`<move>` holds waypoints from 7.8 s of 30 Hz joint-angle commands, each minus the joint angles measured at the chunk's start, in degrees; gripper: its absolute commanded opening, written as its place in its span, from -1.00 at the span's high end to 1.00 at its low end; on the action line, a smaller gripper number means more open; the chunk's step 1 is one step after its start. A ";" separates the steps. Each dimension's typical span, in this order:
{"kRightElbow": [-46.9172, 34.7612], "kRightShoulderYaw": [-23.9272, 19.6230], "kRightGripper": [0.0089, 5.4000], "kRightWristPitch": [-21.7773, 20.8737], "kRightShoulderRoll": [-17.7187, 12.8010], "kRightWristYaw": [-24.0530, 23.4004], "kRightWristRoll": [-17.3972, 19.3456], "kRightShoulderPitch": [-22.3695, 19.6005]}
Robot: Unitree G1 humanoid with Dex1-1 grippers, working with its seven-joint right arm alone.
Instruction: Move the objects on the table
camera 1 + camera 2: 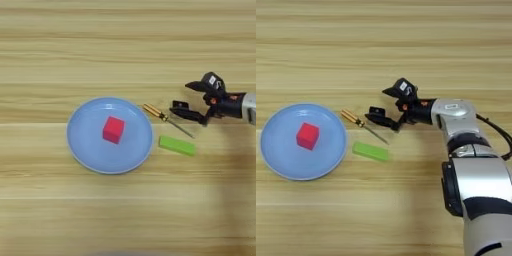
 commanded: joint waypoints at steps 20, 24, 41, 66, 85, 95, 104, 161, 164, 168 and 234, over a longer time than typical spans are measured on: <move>-0.78 3.17 -0.99 0.70 -0.31 -9.49 -6.42 -4.59; -0.65 3.67 -0.85 1.34 0.18 -9.75 -7.06 -4.44; -0.50 4.48 -0.26 2.81 1.08 -10.66 -7.55 -3.96; -0.56 4.23 0.05 3.35 1.18 -10.38 -7.13 -4.21; -5.93 1.17 0.06 -0.62 1.53 -4.40 -2.70 -6.61; -18.16 0.85 0.06 -1.42 2.78 3.28 2.02 -3.22; -35.58 2.71 0.06 3.40 3.82 7.95 5.95 4.11; -49.57 17.73 -0.39 16.67 8.13 2.87 0.26 16.59; -49.67 17.56 -0.52 16.78 8.15 2.81 0.48 16.48; -50.97 16.98 -0.66 17.53 7.99 3.13 1.60 16.39; -30.15 4.71 -0.98 10.96 -2.57 2.24 3.31 6.36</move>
